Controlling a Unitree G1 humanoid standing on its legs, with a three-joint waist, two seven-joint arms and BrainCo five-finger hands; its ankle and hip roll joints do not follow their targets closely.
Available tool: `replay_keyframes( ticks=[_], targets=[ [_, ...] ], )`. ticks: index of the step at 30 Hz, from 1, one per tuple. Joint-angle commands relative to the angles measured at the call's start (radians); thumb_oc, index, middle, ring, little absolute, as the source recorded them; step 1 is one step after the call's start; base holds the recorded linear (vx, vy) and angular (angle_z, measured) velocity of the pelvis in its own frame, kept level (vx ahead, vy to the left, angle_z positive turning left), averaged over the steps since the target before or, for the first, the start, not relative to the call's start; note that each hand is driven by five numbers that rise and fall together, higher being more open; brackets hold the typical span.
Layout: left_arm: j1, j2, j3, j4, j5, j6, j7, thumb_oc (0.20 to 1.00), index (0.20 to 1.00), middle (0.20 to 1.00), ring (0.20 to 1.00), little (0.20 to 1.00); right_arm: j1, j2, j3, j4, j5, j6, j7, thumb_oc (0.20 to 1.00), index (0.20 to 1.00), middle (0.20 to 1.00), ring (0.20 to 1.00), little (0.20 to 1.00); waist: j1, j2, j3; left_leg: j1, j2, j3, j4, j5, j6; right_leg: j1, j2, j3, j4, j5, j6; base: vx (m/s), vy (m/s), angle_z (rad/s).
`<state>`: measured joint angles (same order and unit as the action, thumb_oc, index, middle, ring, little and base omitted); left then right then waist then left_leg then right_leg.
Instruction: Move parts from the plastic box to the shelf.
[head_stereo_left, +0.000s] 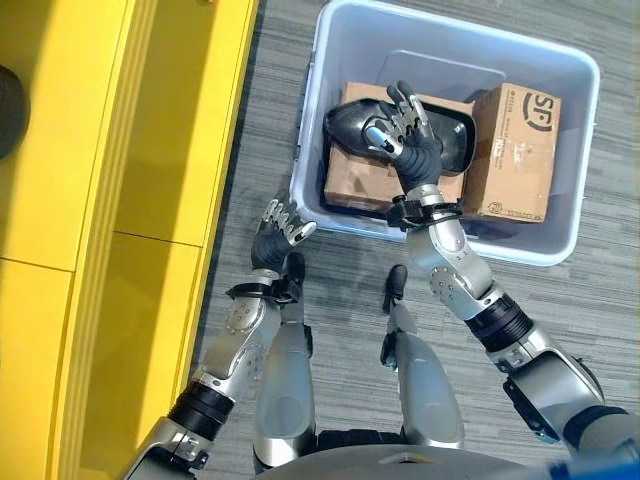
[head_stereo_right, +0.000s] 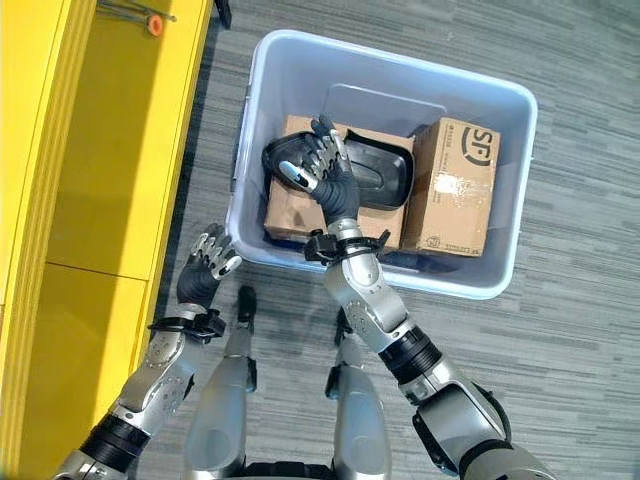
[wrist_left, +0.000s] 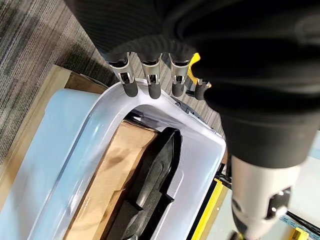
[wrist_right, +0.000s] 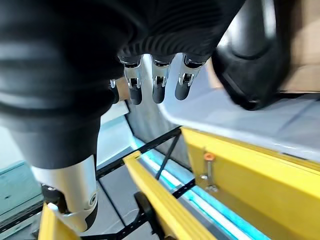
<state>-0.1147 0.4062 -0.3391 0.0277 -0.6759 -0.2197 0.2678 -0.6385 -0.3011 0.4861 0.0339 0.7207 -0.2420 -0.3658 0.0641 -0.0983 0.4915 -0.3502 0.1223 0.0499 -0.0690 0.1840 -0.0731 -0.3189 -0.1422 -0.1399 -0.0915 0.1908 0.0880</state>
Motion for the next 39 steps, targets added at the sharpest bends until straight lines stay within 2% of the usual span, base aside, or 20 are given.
replay_keyframes(
  ticks=[1,2,3,4,6,8,11,13,14,16,18,19,20,22,23,24,27,31,39],
  targets=[
    [0.063,0.039,0.032,-0.088,0.039,-0.037,-0.020,1.000,1.000,1.000,1.000,1.000,-0.049,-0.026,-0.032,-0.029,-0.113,-0.039,0.009,1.000,1.000,1.000,1.000,1.000,-0.001,-0.024,-0.080,0.062,0.023,0.006,-0.005,-0.070,-0.014,0.063,-0.083,-0.027,0.084,-0.103,0.075,0.00,0.000,0.00],
    [0.072,0.044,0.038,-0.095,0.040,-0.047,-0.030,1.000,1.000,1.000,1.000,1.000,-0.087,-0.065,-0.035,-0.023,-0.230,-0.018,0.006,1.000,1.000,1.000,1.000,1.000,-0.003,-0.025,-0.086,0.066,0.025,0.009,-0.005,-0.069,-0.014,0.065,-0.082,-0.026,0.085,-0.104,0.075,0.00,0.000,-0.04],
    [0.072,0.043,0.039,-0.095,0.040,-0.047,-0.030,1.000,1.000,1.000,1.000,1.000,-0.088,-0.065,-0.035,-0.023,-0.231,-0.018,0.006,1.000,1.000,1.000,1.000,1.000,-0.003,-0.025,-0.086,0.067,0.025,0.009,-0.005,-0.070,-0.014,0.065,-0.082,-0.026,0.085,-0.105,0.075,0.01,-0.002,-0.04],
    [0.076,0.049,0.044,-0.102,0.043,-0.056,-0.043,1.000,1.000,1.000,1.000,1.000,-0.144,-0.127,-0.028,0.000,-0.388,0.017,0.006,1.000,1.000,1.000,1.000,1.000,-0.002,-0.027,-0.091,0.072,0.026,0.011,-0.004,-0.071,-0.015,0.066,-0.080,-0.022,0.089,-0.107,0.075,0.00,-0.006,-0.08],
    [0.082,0.051,0.048,-0.108,0.043,-0.071,-0.058,1.000,1.000,1.000,1.000,1.000,-0.190,-0.173,-0.024,0.043,-0.512,0.035,-0.025,1.000,1.000,1.000,1.000,1.000,0.000,-0.027,-0.093,0.073,0.029,0.010,-0.001,-0.073,-0.015,0.065,-0.079,-0.021,0.093,-0.109,0.076,0.00,-0.010,-0.07],
    [0.084,0.051,0.050,-0.109,0.046,-0.079,-0.077,1.000,1.000,1.000,1.000,1.000,-0.248,-0.246,0.002,0.077,-0.701,0.065,-0.029,1.000,1.000,1.000,1.000,1.000,0.004,-0.023,-0.092,0.075,0.031,0.009,0.002,-0.076,-0.016,0.067,-0.077,-0.022,0.100,-0.116,0.077,-0.01,-0.013,-0.06],
    [0.084,0.050,0.049,-0.107,0.041,-0.090,-0.093,1.000,1.000,1.000,1.000,1.000,-0.287,-0.293,0.020,0.127,-0.798,0.077,-0.037,1.000,1.000,1.000,1.000,1.000,0.009,-0.019,-0.094,0.067,0.030,0.005,0.002,-0.072,-0.015,0.061,-0.077,-0.022,0.101,-0.115,0.077,0.00,0.000,0.00],
    [0.082,0.053,0.043,-0.102,0.036,-0.107,-0.116,1.000,1.000,1.000,1.000,1.000,-0.355,-0.365,0.080,0.228,-0.964,0.095,-0.057,1.000,1.000,1.000,1.000,1.000,0.023,-0.010,-0.091,0.063,0.029,-0.001,0.003,-0.071,-0.014,0.054,-0.077,-0.025,0.108,-0.117,0.078,0.00,0.000,0.00],
    [0.081,0.051,0.044,-0.102,0.036,-0.107,-0.116,1.000,1.000,1.000,1.000,1.000,-0.359,-0.365,0.083,0.232,-0.965,0.094,-0.059,1.000,1.000,1.000,1.000,1.000,0.022,-0.009,-0.090,0.063,0.030,-0.001,0.003,-0.071,-0.014,0.054,-0.076,-0.025,0.109,-0.117,0.078,0.00,0.000,0.00],
    [0.068,0.061,0.031,-0.090,0.024,-0.126,-0.134,1.000,1.000,1.000,1.000,1.000,-0.440,-0.428,0.196,0.371,-1.087,0.108,-0.042,1.000,1.000,1.000,1.000,1.000,0.039,0.003,-0.077,0.053,0.028,-0.007,0.008,-0.068,-0.015,0.044,-0.076,-0.026,0.120,-0.121,0.078,-0.04,-0.005,0.00],
    [0.063,0.060,0.031,-0.087,0.022,-0.130,-0.139,1.000,1.000,1.000,1.000,1.000,-0.464,-0.443,0.228,0.395,-1.114,0.109,-0.041,1.000,1.000,1.000,1.000,1.000,0.040,0.009,-0.071,0.050,0.029,-0.008,0.011,-0.067,-0.016,0.041,-0.075,-0.027,0.124,-0.122,0.077,0.00,0.000,0.00],
    [0.056,0.066,0.023,-0.077,0.021,-0.132,-0.144,1.000,1.000,1.000,1.000,1.000,-0.511,-0.484,0.318,0.455,-1.218,0.123,-0.034,1.000,1.000,1.000,1.000,1.000,0.049,0.016,-0.060,0.043,0.028,-0.011,0.016,-0.066,-0.016,0.036,-0.076,-0.028,0.131,-0.125,0.077,0.00,0.000,0.00],
    [0.048,0.066,0.020,-0.066,0.022,-0.132,-0.146,1.000,1.000,1.000,1.000,1.000,-0.552,-0.497,0.395,0.506,-1.287,0.130,-0.015,1.000,1.000,1.000,1.000,1.000,0.052,0.023,-0.051,0.036,0.026,-0.015,0.020,-0.065,-0.017,0.032,-0.076,-0.028,0.136,-0.127,0.076,-0.03,-0.013,0.00],
    [0.041,0.071,0.012,-0.061,0.020,-0.138,-0.150,1.000,1.000,1.000,1.000,1.000,-0.585,-0.510,0.473,0.600,-1.368,0.140,-0.025,1.000,1.000,1.000,1.000,1.000,0.060,0.032,-0.044,0.025,0.024,-0.019,0.027,-0.065,-0.016,0.024,-0.078,-0.032,0.142,-0.127,0.076,0.00,0.000,0.00],
    [0.041,0.071,0.012,-0.061,0.020,-0.138,-0.150,1.000,1.000,1.000,1.000,1.000,-0.586,-0.510,0.474,0.601,-1.367,0.139,-0.026,1.000,1.000,1.000,1.000,1.000,0.060,0.033,-0.044,0.025,0.024,-0.020,0.027,-0.065,-0.016,0.024,-0.078,-0.032,0.142,-0.127,0.076,0.00,0.000,0.00],
    [0.028,0.076,-0.002,-0.056,0.015,-0.139,-0.151,1.000,1.000,1.000,1.000,1.000,-0.621,-0.519,0.586,0.665,-1.474,0.149,0.011,1.000,1.000,1.000,1.000,1.000,0.071,0.037,-0.033,0.020,0.022,-0.023,0.031,-0.068,-0.016,0.021,-0.080,-0.035,0.148,-0.135,0.076,-0.02,-0.016,0.03],
    [0.011,0.077,-0.010,-0.050,0.010,-0.141,-0.156,1.000,1.000,1.000,1.000,1.000,-0.675,-0.524,0.737,0.770,-1.630,0.163,0.045,1.000,1.000,1.000,1.000,1.000,0.075,0.049,-0.017,-0.014,0.022,-0.031,0.048,-0.065,-0.016,0.003,-0.080,-0.038,0.149,-0.130,0.077,-0.03,-0.019,0.09],
    [0.010,0.073,-0.015,-0.045,0.004,-0.137,-0.158,1.000,1.000,1.000,1.000,1.000,-0.682,-0.526,0.809,0.863,-1.750,0.180,0.076,1.000,1.000,1.000,1.000,1.000,0.085,0.061,-0.002,-0.036,0.016,-0.039,0.054,-0.062,-0.015,-0.009,-0.085,-0.045,0.148,-0.126,0.079,-0.01,-0.014,0.07],
    [0.006,0.048,-0.010,-0.032,-0.005,-0.136,-0.155,1.000,1.000,1.000,1.000,1.000,-0.658,-0.524,0.831,0.981,-1.849,0.206,0.092,1.000,1.000,1.000,1.000,1.000,0.101,0.072,0.013,-0.080,0.009,-0.046,0.066,-0.065,-0.011,-0.040,-0.090,-0.049,0.148,-0.125,0.078,0.00,-0.002,0.01]
  ],
)
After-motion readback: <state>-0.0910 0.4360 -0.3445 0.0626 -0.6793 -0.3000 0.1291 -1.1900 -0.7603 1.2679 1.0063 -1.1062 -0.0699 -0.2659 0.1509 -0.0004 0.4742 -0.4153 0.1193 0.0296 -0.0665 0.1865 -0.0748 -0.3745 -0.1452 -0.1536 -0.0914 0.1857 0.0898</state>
